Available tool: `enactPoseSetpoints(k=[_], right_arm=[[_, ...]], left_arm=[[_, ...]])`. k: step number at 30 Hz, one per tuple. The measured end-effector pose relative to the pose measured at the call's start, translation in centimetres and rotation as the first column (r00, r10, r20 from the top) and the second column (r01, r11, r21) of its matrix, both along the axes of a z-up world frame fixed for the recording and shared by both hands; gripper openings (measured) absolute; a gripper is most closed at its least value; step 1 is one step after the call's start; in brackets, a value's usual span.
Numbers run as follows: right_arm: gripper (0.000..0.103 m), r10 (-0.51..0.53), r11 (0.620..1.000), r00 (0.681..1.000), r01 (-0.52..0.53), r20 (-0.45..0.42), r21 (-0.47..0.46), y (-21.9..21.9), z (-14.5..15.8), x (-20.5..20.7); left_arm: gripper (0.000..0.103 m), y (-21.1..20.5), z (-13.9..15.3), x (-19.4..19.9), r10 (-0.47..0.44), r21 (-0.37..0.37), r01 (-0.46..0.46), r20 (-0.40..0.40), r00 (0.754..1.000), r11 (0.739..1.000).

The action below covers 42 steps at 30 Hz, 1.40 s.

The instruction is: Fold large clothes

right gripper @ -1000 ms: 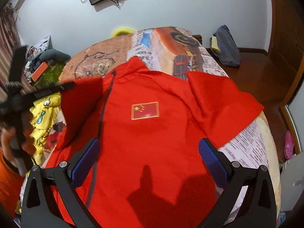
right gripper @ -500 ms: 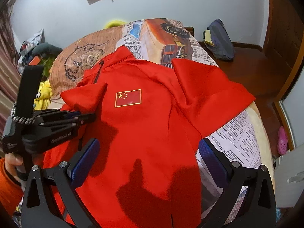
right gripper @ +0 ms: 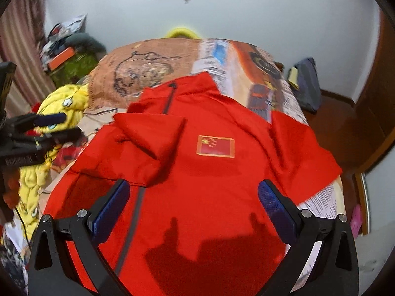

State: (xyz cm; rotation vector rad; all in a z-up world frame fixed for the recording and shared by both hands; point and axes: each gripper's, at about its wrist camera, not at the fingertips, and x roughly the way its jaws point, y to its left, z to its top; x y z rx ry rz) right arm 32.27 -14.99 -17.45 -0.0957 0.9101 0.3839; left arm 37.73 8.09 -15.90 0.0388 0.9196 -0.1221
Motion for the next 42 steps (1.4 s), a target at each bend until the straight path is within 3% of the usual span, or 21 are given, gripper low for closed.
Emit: enactPoseSetpoints(k=[6, 9, 15, 21, 24, 29, 35, 42], right_arm=[[0.103, 0.106, 0.991, 0.994, -0.107, -0.01, -0.083, 5.3, -1.4, 1.6], [0.103, 0.16, 0.975, 0.987, -0.161, -0.018, -0.152, 8.1, -2.8, 2.6], [0.103, 0.205, 0.931, 0.977, -0.215, -0.065, -0.296, 12.9, -6.8, 5.6], [0.102, 0.153, 0.914, 0.984, -0.176, -0.091, -0.365, 14.9, -9.4, 8.8], [0.102, 0.105, 0.927, 0.992, -0.123, -0.072, -0.354, 14.0, -9.2, 10.1], [0.102, 0.033, 0.94, 0.998, -0.048, -0.051, -0.337, 10.5, -8.5, 11.0], [0.101, -0.099, 0.908, 0.995, 0.096, 0.012, -0.407, 4.0, -7.5, 11.8], [0.101, -0.178, 0.946, 0.982, 0.155, -0.057, -0.284, -3.9, -5.5, 11.1]], left_arm=[[0.073, 8.1, -2.4, -1.0, 0.167, 0.005, -0.167, -0.044, 0.985, 0.986], [0.073, 11.3, -4.9, -1.6, 0.229, 0.0, -0.23, -0.092, 0.969, 0.973], [0.073, 13.3, -10.2, -1.8, 0.268, -0.01, -0.274, -0.187, 0.945, 0.962], [0.073, 12.8, -14.7, -0.6, 0.258, 0.013, -0.264, -0.261, 0.93, 0.964], [0.073, 12.2, -16.7, -0.2, 0.254, 0.037, -0.255, -0.286, 0.924, 0.966], [0.074, 12.4, -17.4, -0.2, 0.283, 0.043, -0.282, -0.265, 0.922, 0.958], [0.074, 12.7, -17.8, -0.2, 0.311, 0.031, -0.315, -0.269, 0.911, 0.949], [0.074, 12.5, -17.9, -0.1, 0.336, 0.039, -0.338, -0.273, 0.902, 0.94]])
